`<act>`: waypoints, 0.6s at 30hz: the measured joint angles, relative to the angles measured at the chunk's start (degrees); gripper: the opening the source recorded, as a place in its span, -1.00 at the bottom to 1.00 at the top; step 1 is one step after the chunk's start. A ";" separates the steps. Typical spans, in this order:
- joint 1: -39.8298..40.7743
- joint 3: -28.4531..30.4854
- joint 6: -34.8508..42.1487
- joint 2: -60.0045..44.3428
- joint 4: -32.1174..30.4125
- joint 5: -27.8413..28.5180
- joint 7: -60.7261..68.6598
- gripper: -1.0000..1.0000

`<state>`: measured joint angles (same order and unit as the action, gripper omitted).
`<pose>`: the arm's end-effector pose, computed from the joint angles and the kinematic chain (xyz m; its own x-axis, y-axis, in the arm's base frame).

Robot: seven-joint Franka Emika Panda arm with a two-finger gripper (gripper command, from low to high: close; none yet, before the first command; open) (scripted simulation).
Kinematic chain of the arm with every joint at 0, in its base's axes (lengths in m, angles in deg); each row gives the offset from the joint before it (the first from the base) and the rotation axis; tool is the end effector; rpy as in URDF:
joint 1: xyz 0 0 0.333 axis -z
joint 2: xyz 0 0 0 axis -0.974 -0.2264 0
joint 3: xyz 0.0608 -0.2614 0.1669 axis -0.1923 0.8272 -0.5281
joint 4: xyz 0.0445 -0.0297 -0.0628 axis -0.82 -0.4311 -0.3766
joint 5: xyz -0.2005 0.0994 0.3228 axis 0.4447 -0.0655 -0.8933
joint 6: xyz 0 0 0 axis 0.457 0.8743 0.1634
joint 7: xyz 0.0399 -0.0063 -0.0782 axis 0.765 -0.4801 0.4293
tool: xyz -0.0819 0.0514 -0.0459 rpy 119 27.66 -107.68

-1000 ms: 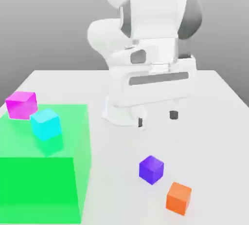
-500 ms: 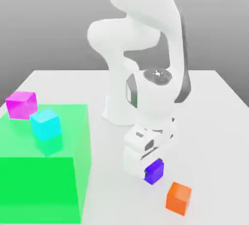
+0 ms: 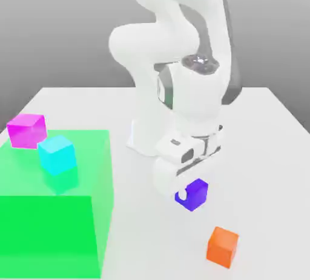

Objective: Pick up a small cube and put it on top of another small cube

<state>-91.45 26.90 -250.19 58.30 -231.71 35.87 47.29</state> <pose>0.3618 0.0902 0.2061 0.9903 -0.1388 -0.0003 -0.1388 -0.9903 0.0018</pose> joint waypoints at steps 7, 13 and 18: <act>-0.88 -1.79 7.40 -2.51 9.93 -0.06 -17.07 -1.00; -1.71 -1.78 6.33 -8.87 15.26 0.13 -25.99 -1.00; -1.83 -1.63 1.58 -13.99 15.63 0.45 -26.46 1.00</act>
